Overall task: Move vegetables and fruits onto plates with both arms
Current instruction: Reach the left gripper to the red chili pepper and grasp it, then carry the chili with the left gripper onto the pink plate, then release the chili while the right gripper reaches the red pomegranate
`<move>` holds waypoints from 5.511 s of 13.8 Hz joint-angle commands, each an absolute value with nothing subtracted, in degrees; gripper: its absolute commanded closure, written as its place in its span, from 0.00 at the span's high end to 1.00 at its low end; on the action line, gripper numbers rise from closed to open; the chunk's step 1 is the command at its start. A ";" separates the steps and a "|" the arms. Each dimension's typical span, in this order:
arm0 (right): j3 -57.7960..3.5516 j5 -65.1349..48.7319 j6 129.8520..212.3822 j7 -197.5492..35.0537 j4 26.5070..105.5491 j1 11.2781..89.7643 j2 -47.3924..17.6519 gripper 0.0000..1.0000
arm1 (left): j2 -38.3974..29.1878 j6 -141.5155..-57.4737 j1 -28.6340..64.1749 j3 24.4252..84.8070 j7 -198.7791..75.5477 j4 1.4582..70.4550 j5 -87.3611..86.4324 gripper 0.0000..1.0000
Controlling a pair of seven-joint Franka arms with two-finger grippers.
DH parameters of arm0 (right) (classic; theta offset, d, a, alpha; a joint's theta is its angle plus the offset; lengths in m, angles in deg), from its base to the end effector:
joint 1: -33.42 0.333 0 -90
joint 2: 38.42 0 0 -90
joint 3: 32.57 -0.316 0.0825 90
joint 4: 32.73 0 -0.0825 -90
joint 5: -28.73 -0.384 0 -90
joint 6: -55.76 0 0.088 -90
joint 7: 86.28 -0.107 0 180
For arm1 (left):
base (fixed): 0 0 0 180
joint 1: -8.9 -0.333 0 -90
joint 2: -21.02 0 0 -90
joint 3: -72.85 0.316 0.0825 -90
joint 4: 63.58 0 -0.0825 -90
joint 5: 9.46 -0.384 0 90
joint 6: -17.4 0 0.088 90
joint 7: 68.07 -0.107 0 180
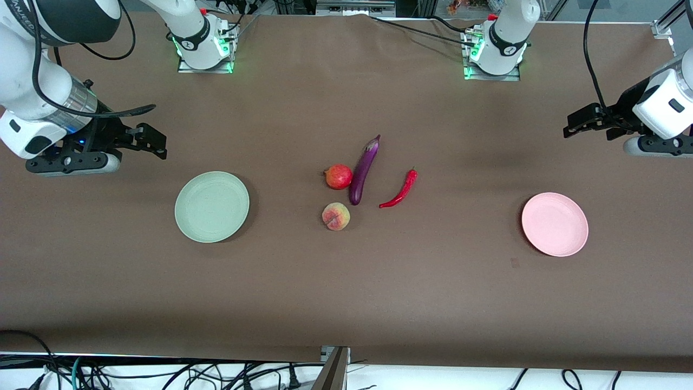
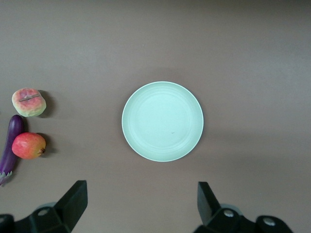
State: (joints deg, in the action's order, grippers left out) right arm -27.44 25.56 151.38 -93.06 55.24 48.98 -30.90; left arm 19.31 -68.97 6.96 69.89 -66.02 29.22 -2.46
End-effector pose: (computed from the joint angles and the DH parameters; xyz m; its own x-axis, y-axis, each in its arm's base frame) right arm 0.5899 0.1174 0.5745 0.9982 0.0592 -0.0024 0.0590 -0.9973 -0.0434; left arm 0.5529 -0.0231 0.5809 0.9893 0.0100 -0.1454 0.0273 -0.9926 0.1179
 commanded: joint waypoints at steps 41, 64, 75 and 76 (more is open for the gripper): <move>-28.53 24.69 151.91 -93.57 55.51 49.07 -31.83 1.00 | -8.52 -87.64 23.94 69.95 -71.92 28.27 -12.88 0.09; -28.97 20.82 161.19 -113.82 55.60 66.09 -15.60 1.00 | -15.11 -95.98 -0.42 69.78 -100.15 28.18 -23.96 1.00; -28.79 22.66 184.07 -137.52 54.02 81.76 1.74 1.00 | -7.46 -58.04 0.89 64.16 -99.09 5.53 -18.77 1.00; -28.71 24.49 184.25 -137.43 54.02 82.37 1.92 1.00 | -7.46 -55.83 1.07 64.15 -99.09 2.28 -18.69 1.00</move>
